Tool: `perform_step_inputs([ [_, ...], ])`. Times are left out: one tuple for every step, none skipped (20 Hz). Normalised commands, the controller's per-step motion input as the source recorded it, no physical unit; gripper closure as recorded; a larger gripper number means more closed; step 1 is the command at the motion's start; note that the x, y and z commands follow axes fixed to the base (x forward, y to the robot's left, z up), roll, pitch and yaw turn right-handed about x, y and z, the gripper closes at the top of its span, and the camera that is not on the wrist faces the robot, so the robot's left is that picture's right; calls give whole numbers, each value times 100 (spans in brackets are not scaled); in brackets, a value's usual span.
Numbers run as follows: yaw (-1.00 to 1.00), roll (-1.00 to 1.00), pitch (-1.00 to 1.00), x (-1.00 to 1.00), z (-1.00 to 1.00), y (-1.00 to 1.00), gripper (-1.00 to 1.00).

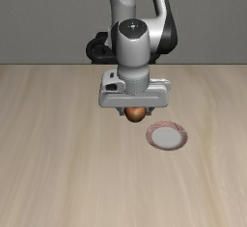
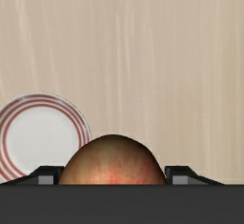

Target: Pick the apple and place it on the plate

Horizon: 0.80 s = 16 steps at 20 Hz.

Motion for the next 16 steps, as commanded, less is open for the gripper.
perform_step_inputs([
  [0, 0, 0, 0, 0, 100, 100],
  [0, 0, 0, 0, 0, 100, 100],
  [0, 0, 0, 0, 0, 100, 100],
  [0, 0, 0, 0, 0, 100, 100],
  [0, 0, 0, 0, 0, 100, 100],
  [0, 0, 0, 0, 0, 100, 100],
  [0, 0, 0, 0, 0, 100, 100],
  [0, 0, 0, 0, 0, 0, -100],
  [0, 0, 0, 0, 0, 0, -100],
  [0, 0, 0, 0, 0, 0, -100],
  [0, 0, 0, 0, 0, 0, -100],
  [0, 0, 0, 0, 0, 0, -100],
  [0, 0, 0, 0, 0, 0, -100],
  [0, 0, 0, 0, 0, 0, -100],
  [0, 0, 0, 0, 0, 0, -100],
  [0, 0, 0, 0, 0, 0, -100],
])
